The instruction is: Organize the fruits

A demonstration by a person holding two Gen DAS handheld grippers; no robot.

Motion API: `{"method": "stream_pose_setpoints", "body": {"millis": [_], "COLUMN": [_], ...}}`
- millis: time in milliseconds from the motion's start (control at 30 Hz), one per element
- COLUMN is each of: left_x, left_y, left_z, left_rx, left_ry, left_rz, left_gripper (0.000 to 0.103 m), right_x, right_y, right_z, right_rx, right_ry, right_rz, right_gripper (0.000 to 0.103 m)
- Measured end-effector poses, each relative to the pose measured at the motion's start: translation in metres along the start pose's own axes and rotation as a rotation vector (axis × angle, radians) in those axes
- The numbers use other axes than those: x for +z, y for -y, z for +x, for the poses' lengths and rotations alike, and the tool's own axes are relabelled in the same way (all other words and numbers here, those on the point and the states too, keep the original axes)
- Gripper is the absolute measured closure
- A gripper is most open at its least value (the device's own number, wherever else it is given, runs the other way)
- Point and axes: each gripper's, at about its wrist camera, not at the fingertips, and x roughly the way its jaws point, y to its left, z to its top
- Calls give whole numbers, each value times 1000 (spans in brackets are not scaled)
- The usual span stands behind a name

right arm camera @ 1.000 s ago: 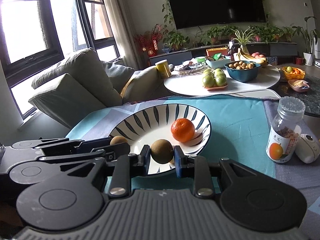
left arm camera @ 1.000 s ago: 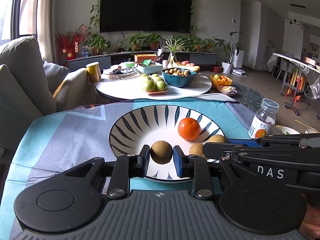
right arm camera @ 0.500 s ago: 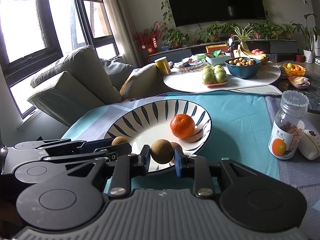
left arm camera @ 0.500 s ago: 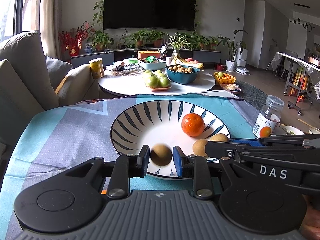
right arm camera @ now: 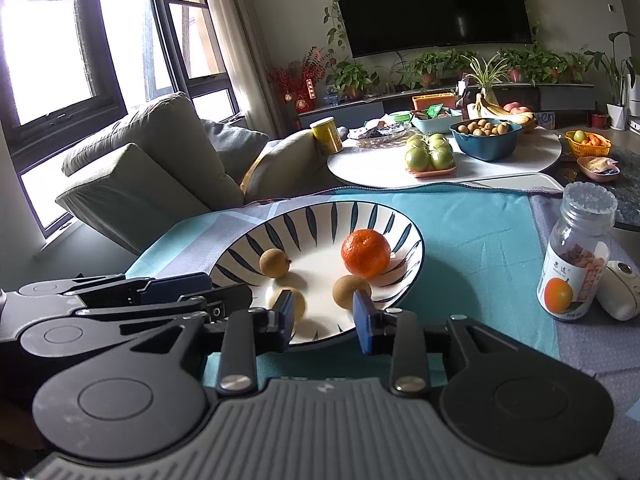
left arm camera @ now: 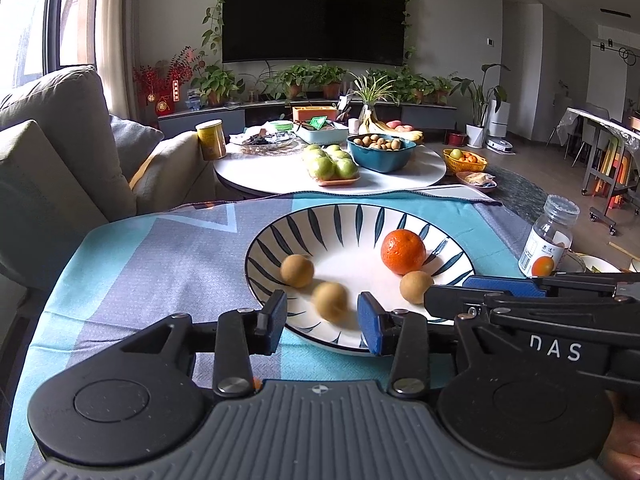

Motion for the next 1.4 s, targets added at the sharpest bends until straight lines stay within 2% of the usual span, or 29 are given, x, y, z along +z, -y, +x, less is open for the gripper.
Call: {"method": "stream_pose_setpoints", "body": {"millis": [567,1100,1233,1400], "left_x": [-15,-52,-63,-76], "left_y": [-8,-18,-16,-4], "left_z": [-50,-101,-110,-117], "left_rx": [34,67,51,-13], "left_ry": [17,8,-6,-32], "left_rz": [-20,-67,-73,-33], "left_gripper": [66,66,66,66], "right_x": [-9,-38,-44,-47], "right_y": [-11,-24,-23,-25], "right_z": [-23,-46,-47,-46], "right_rx": [16,47,40,32], "right_ry": [-6,-70,-88,-95], "right_rz": [-9,-54,-57,-64], "right_gripper": [25,25,25,25]}}
